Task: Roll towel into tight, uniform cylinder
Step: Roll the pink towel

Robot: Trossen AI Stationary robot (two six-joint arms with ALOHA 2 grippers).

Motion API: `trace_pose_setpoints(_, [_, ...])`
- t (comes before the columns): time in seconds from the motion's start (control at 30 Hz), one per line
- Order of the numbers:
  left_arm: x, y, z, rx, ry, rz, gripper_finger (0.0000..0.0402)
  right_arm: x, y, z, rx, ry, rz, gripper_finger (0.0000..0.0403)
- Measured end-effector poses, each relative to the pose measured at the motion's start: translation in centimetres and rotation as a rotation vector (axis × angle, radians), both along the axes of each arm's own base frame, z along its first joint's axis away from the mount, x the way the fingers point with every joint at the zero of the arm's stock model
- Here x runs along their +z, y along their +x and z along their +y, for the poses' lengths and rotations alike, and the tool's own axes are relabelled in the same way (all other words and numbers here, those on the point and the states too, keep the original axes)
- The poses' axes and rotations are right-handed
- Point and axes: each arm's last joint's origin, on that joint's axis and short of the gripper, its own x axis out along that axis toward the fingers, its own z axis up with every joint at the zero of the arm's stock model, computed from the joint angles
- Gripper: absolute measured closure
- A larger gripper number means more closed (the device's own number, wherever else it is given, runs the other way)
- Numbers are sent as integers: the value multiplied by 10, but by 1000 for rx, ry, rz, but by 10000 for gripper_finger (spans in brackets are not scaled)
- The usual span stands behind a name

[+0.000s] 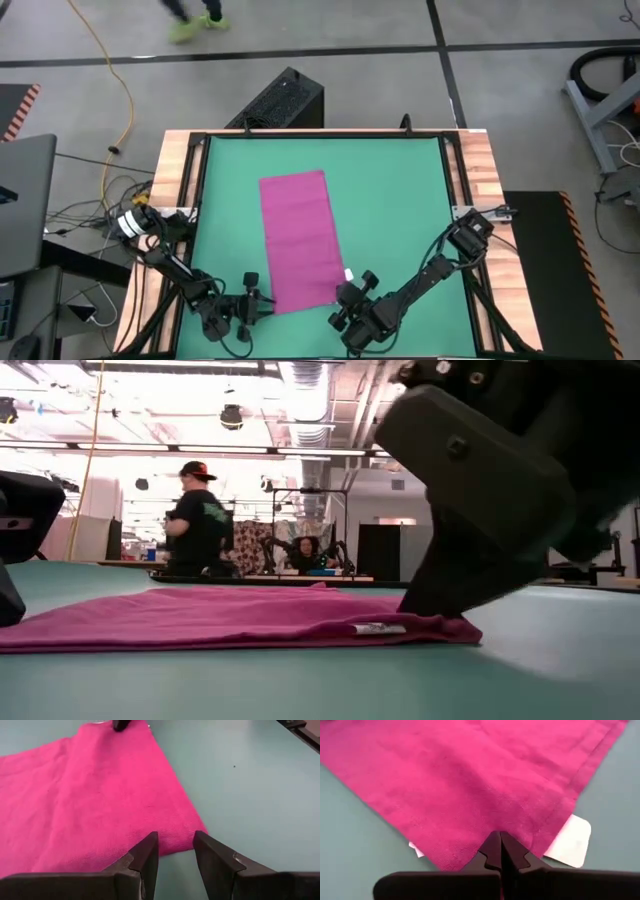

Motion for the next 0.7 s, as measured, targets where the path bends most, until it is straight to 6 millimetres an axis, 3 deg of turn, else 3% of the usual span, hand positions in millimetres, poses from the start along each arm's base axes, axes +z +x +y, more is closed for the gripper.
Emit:
trace_pose_setpoints(0.17, [-4, -3, 3, 23, -5, 50, 283, -2, -14, 2, -80, -2, 2, 392])
trace_pose_setpoints(0.47, [-5, -3, 3, 31, -13, 53, 283, 11, -28, 25, 36, -156, -55, 391])
trace_pose_setpoints(0.6, [4, -4, -7, -17, -7, -53, 283, 12, -27, 29, 98, -189, -39, 383])
trace_pose_setpoints(0.7, [11, -5, -13, -75, 65, -138, 283, 14, -29, 33, 138, -257, -56, 353])
